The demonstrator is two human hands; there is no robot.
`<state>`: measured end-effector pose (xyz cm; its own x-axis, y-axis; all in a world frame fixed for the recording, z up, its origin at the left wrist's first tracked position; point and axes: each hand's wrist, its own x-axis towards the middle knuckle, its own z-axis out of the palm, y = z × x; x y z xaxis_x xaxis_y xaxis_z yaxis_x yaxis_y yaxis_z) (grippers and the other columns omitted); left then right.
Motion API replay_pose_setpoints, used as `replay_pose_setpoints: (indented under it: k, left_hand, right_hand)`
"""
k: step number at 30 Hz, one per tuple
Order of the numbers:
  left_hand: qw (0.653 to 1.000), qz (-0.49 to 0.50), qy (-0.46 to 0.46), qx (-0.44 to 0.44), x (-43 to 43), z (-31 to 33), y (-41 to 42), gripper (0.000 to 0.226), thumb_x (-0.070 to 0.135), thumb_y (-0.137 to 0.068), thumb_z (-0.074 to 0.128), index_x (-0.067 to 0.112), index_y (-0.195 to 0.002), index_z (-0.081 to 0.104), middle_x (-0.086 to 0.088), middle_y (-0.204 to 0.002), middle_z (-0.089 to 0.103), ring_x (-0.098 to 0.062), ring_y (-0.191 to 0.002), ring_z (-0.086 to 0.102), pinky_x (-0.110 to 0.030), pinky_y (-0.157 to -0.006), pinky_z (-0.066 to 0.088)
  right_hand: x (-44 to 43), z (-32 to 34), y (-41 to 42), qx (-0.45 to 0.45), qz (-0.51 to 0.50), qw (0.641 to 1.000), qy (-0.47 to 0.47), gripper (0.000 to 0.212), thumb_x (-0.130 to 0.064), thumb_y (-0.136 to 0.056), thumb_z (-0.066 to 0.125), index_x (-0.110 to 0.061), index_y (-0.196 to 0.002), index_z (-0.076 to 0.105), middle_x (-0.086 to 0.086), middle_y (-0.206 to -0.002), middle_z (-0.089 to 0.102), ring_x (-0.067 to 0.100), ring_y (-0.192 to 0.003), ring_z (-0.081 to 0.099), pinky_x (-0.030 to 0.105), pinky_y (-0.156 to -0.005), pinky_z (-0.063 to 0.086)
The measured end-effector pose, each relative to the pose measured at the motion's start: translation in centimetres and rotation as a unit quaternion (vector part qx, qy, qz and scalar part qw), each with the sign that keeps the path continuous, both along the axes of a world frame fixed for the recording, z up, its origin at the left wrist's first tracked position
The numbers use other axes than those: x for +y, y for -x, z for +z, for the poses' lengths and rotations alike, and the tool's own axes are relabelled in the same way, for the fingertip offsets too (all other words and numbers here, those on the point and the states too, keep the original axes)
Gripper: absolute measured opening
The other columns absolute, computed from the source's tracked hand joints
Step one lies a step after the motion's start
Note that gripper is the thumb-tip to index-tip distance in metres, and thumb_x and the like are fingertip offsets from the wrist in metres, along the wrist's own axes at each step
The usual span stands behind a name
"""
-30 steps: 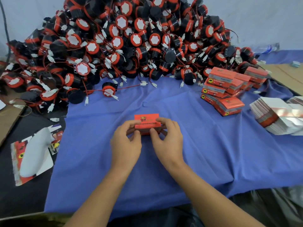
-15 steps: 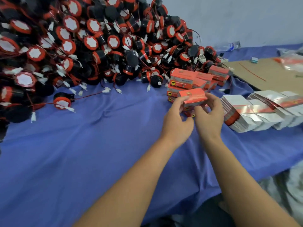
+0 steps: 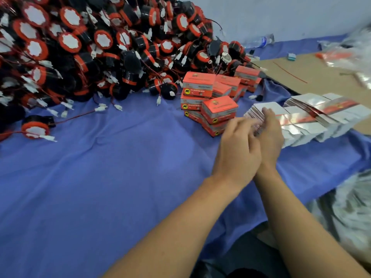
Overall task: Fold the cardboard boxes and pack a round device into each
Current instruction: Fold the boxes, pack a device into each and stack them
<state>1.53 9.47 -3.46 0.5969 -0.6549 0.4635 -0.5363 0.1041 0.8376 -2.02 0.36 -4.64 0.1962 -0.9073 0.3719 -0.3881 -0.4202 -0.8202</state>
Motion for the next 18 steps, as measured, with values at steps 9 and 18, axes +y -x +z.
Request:
replay_pose_setpoints:
  k: [9,18]
  left_hand:
    - [0.979,-0.100,-0.140,0.111,-6.5,-0.9,3.5,0.038,0.008,-0.102,0.049,0.009,-0.137,0.062,-0.011,-0.138,0.063,-0.026,-0.128,0.057,-0.036,-0.112,0.043]
    - [0.942,-0.048,-0.117,0.309,-8.0,-1.7,3.4,0.025,0.022,-0.100,0.064,0.016,-0.125,0.064,-0.007,-0.122,0.072,-0.023,-0.113,0.067,-0.039,-0.102,0.053]
  right_hand:
    - [-1.6,-1.7,5.4,0.136,-0.179,0.974,0.033,0.048,-0.021,-0.100,0.057,-0.021,-0.147,0.054,0.003,-0.160,0.040,0.030,-0.147,0.029,0.038,-0.101,0.028]
    - [-1.7,-2.7,5.4,0.156,-0.160,0.973,0.056,0.028,-0.032,-0.100,0.058,-0.033,-0.123,0.072,-0.013,-0.138,0.062,0.021,-0.134,0.038,0.038,-0.090,0.018]
